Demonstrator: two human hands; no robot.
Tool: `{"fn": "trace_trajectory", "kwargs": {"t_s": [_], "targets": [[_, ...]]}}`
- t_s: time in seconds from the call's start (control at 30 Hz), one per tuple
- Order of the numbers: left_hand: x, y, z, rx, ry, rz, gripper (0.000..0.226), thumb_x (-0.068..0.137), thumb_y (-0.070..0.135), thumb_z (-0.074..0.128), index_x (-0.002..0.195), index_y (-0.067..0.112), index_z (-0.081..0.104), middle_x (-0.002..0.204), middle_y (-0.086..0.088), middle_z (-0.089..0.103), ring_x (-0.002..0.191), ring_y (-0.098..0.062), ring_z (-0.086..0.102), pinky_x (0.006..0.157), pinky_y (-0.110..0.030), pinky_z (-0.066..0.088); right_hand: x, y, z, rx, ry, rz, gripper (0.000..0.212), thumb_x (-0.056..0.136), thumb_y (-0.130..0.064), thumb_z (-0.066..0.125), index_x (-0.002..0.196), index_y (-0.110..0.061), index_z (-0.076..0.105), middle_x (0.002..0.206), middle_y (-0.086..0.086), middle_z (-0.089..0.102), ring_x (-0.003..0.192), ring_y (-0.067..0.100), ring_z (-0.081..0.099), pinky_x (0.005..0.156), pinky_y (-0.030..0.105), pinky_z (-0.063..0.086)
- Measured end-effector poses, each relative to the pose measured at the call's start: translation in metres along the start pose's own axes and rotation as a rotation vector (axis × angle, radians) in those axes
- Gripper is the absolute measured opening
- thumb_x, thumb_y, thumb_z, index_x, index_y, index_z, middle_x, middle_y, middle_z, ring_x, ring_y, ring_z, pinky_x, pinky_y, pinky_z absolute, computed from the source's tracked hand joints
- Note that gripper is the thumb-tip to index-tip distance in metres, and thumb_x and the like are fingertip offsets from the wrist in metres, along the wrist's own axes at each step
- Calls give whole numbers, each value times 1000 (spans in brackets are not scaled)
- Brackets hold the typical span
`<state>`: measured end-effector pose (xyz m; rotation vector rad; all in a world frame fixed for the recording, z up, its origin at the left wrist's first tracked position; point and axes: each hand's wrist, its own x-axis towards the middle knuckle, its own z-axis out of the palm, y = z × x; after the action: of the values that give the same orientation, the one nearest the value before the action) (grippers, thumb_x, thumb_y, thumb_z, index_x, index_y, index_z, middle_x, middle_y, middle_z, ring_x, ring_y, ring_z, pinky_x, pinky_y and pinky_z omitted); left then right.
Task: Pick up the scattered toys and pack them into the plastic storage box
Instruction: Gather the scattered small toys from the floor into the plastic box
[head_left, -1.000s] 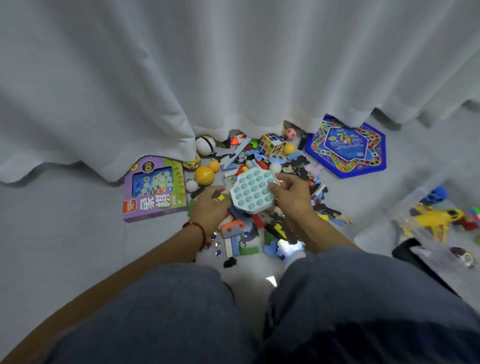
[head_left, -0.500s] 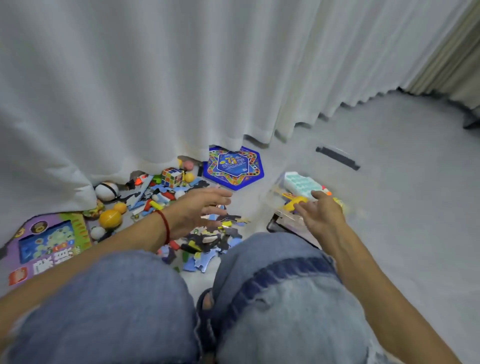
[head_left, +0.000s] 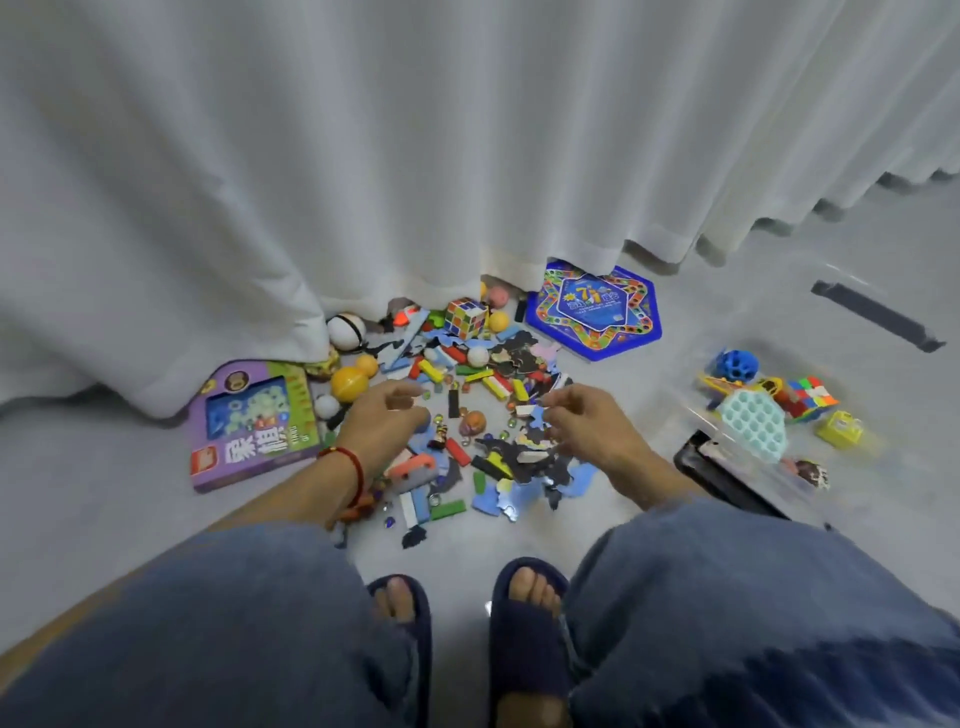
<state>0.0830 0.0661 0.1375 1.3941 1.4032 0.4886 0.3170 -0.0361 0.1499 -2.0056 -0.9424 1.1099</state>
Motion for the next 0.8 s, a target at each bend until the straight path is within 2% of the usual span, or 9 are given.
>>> {"fn": "trace_trajectory", "kwargs": {"t_s": [0.07,0.17,0.3,0.43,0.5,0.57,0.7,0.8], "targets": [[18,-11,-12,88,41,26,33,83,20,71,115,26,65,124,0,58,112,-19,57,90,-37,50,28,-9,20,-174,-57,-89,16,93,-21,58,107,-22,66,102,1,69,87,20,66,83,43,58],[49,-21,-29,246,118,64,37,85,20,68,121,25,63,133,1,57,120,-19,54,99,-37,48,76,-24,45,-446,-140,-242,27,95,-21,57,120,-16,61,114,4,64,98,22,61,83,36,52],[105,-29,-49,430,171,77,44,84,16,65,128,23,61,132,-1,58,118,-22,55,93,-30,45,153,-38,73,-751,-176,-417,37,94,-22,58,128,-11,54,125,14,58,111,31,56,91,38,48],[174,-35,-61,694,94,193,51,81,17,62,132,18,58,134,-9,57,123,-30,52,103,-38,43,226,-43,93,-883,-132,-468,51,92,-30,58,140,-19,48,134,16,54,121,39,49,94,49,48],[208,-37,-63,830,108,247,53,76,14,61,129,20,59,131,-10,56,121,-35,50,101,-42,44,257,-45,101,-914,-54,-494,52,90,-34,57,139,-20,47,138,16,49,123,41,47,93,52,48],[237,-37,-62,949,141,257,54,76,11,57,129,22,58,130,-14,53,118,-40,47,99,-46,45,284,-47,107,-937,11,-461,56,88,-34,58,141,-22,43,144,15,43,128,42,44,100,54,42],[272,-42,-57,1144,146,95,60,81,17,60,139,27,47,132,-19,44,121,-45,42,103,-50,40,319,-45,117,-983,-5,-312,58,88,-29,59,143,-30,38,148,16,40,131,43,42,110,57,27],[287,-50,-55,1125,116,61,59,82,19,65,137,30,46,132,-22,44,118,-48,45,102,-54,41,324,-38,119,-928,37,-352,55,85,-18,65,135,-26,45,142,18,43,126,45,42,107,57,31]]}}
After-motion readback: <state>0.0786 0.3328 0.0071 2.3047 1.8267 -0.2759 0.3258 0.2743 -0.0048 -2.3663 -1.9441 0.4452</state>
